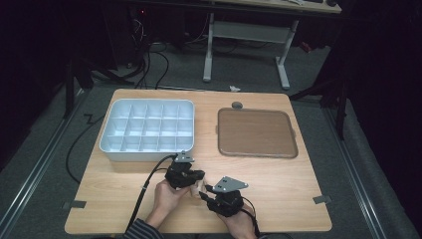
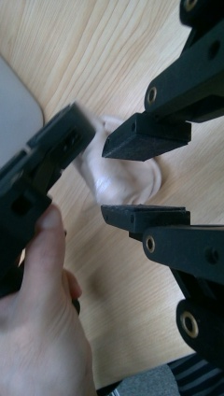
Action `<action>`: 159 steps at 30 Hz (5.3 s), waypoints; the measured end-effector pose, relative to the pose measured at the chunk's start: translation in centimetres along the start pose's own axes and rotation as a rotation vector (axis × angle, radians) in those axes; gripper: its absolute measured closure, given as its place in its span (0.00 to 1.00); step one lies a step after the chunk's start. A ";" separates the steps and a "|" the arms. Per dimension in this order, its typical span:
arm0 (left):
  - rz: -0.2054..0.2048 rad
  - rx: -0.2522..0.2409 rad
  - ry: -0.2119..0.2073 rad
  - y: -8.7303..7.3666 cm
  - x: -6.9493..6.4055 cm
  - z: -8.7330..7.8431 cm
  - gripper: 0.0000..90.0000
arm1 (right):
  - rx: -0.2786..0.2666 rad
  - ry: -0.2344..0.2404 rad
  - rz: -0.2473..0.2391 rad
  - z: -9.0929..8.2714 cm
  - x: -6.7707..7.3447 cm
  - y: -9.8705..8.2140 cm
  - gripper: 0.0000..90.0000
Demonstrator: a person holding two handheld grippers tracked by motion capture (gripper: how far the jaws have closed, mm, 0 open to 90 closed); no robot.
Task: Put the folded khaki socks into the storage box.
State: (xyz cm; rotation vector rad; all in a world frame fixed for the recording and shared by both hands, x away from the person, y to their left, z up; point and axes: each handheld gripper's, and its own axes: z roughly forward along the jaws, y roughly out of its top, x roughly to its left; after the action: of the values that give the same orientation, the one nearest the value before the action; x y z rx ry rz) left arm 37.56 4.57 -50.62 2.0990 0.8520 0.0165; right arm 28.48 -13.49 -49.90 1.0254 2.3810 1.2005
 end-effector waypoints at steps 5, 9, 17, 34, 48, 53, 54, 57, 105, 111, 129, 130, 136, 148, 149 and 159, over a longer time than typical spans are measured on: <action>0.004 0.000 0.004 0.0 -0.1 0.0 0.95 | 0.015 -0.005 0.002 0.8 0.3 0.4 0.74; 0.020 0.004 0.010 -0.1 -0.2 0.0 0.95 | 0.038 -0.008 -0.006 1.5 0.2 0.3 0.84; 0.025 0.003 0.009 -0.1 -0.1 0.1 0.95 | 0.079 -0.041 -0.022 1.8 0.2 -0.8 0.95; 0.052 0.003 0.032 -0.4 0.5 1.3 0.95 | 0.112 -0.051 -0.041 2.2 -0.2 -1.9 0.97; 0.046 -0.005 0.009 -0.2 0.3 0.9 0.87 | 0.081 -0.026 0.001 2.1 -0.8 -1.8 0.94; 0.052 -0.009 0.003 -0.2 0.0 0.7 0.78 | 0.078 -0.027 0.003 2.0 -0.7 -1.6 0.93; 0.054 -0.009 0.003 -0.2 0.0 0.6 0.75 | 0.074 -0.023 0.006 2.1 -0.7 -1.6 0.92; 0.047 -0.015 -0.005 -0.1 -0.2 0.2 0.70 | 0.071 -0.025 0.010 2.1 -0.7 -1.6 0.90; -0.140 -0.003 0.115 -1.9 -0.1 0.0 0.38 | -0.024 -0.292 0.165 -3.7 -8.5 -4.6 0.65; -0.128 0.024 0.122 -1.9 -0.3 0.6 0.43 | 0.001 -0.368 0.190 -4.2 -10.2 -5.6 0.63; -0.115 0.025 0.074 -1.7 -0.1 0.1 0.73 | 0.077 -0.453 0.200 -4.2 -12.3 -6.3 0.53; -0.113 0.025 0.071 -1.8 -0.1 0.0 0.75 | 0.076 -0.452 0.209 -4.1 -12.5 -6.3 0.51; -0.102 0.029 0.060 -1.7 -0.1 -0.1 0.78 | 0.077 -0.426 0.256 -4.2 -12.9 -6.3 0.47; -0.071 0.036 0.031 -1.5 -0.2 -0.6 0.80 | 0.077 -0.421 0.256 -4.2 -12.9 -6.3 0.46; -0.072 0.034 0.025 -1.5 -0.1 -0.7 0.80 | 0.077 -0.421 0.256 -4.2 -12.9 -6.3 0.46; -0.061 0.037 0.028 -1.4 0.0 -1.9 0.80 | 0.078 -0.420 0.257 -4.2 -12.9 -6.3 0.46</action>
State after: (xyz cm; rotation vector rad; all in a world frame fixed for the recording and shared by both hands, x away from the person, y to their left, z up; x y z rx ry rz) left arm 36.21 6.50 -50.47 2.1110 0.9389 -0.0026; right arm 32.44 -27.55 -53.09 1.4785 2.0256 0.8629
